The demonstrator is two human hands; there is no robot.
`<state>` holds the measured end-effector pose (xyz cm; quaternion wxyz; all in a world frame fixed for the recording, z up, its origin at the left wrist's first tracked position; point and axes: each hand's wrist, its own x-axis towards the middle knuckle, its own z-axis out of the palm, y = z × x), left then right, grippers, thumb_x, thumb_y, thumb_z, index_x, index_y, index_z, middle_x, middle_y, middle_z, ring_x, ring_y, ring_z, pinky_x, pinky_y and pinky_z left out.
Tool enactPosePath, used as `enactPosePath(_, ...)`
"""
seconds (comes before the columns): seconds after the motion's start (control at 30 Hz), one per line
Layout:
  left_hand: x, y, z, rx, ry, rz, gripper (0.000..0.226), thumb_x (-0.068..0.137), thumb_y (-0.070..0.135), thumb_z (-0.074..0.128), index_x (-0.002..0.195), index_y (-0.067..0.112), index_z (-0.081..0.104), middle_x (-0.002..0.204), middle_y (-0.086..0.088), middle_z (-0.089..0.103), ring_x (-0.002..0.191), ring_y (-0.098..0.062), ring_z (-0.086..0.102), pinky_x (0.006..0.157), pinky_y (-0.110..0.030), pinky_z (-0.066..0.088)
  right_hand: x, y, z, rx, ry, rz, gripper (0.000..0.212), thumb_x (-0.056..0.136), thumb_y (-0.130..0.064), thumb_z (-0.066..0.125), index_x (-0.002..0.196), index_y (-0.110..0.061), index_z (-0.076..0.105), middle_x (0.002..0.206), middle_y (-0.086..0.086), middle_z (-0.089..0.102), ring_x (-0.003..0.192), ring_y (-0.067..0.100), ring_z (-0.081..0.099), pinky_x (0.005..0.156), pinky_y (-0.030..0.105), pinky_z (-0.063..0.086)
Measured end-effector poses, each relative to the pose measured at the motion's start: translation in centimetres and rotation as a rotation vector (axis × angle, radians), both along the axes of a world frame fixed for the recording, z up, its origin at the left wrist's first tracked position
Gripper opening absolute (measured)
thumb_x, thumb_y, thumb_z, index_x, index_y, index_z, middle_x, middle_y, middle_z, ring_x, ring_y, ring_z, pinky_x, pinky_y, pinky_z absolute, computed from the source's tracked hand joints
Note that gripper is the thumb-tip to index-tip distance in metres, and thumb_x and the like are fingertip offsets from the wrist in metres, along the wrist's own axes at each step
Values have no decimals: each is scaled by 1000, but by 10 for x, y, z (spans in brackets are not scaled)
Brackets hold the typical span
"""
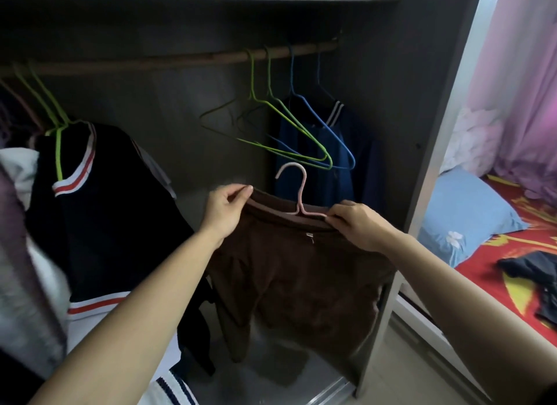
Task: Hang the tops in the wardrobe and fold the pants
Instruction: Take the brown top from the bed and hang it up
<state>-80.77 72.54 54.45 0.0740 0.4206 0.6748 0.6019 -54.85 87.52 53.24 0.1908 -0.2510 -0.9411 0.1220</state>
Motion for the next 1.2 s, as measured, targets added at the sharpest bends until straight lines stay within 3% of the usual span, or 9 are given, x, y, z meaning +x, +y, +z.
enactPosePath(0.1,-11,-10,-7,-52,60,108,17,92,32,64,91,17,73,90,1,73,91,-19,68,83,-36,51,2,0,4,-3,211,16,18,102,-32,50,104,-18,62,95,-5,54,84,12,55,79,31,46)
enactPosePath(0.23,-20,-23,-39,-441,226,109,27,85,14,63,113,14,61,113,-8,61,107,-29,60,93,-37,48,0,-7,9,28,293,5,18,102,-30,50,103,-17,62,95,-4,55,83,12,56,77,33,47)
enactPosePath(0.3,-14,-28,-50,-604,297,92,50,78,22,71,122,17,50,122,-9,47,114,-30,53,97,-37,45,1,-10,15,27,296,1,18,102,-33,49,102,-19,61,95,-6,55,83,13,56,76,35,48)
enactPosePath(0.43,3,-24,-48,-626,480,268,78,65,51,83,124,23,41,126,-7,42,114,-29,49,87,-41,50,5,-16,21,38,313,16,19,103,-33,48,101,-19,60,94,-6,56,83,13,54,76,33,46)
enactPosePath(0.63,-1,-19,-32,-514,581,434,52,78,8,75,120,11,45,121,-14,44,102,-38,57,76,-43,49,20,-19,25,38,408,-20,18,103,-32,48,101,-20,60,89,-10,56,83,9,53,74,26,40)
enactPosePath(0.77,-18,-20,-17,-385,586,393,43,77,-16,53,113,7,54,116,-15,50,95,-39,58,78,-44,47,29,-11,17,167,165,-54,27,104,-43,35,114,-30,56,95,-8,52,82,18,59,71,37,50)
enactPosePath(0.9,-40,-21,-7,-435,667,372,34,78,-16,48,98,9,59,99,-11,53,86,-34,57,67,-34,40,31,-13,4,254,-156,-33,30,103,-46,27,112,-35,54,97,-8,49,79,22,59,69,46,52)
enactPosePath(1.07,-55,-23,-15,-632,693,301,21,82,-8,48,89,7,60,94,-13,62,87,-34,60,64,-32,40,6,-18,27,123,213,-68,22,104,-44,36,101,-30,53,92,-10,48,83,21,57,73,44,50)
enactPosePath(1.2,-66,-29,-9,-749,521,278,22,84,14,69,106,15,64,107,-13,67,98,-33,63,75,-33,50,-12,-20,49,119,254,-114,28,104,-39,40,100,-21,62,95,-5,57,87,21,58,77,45,50)
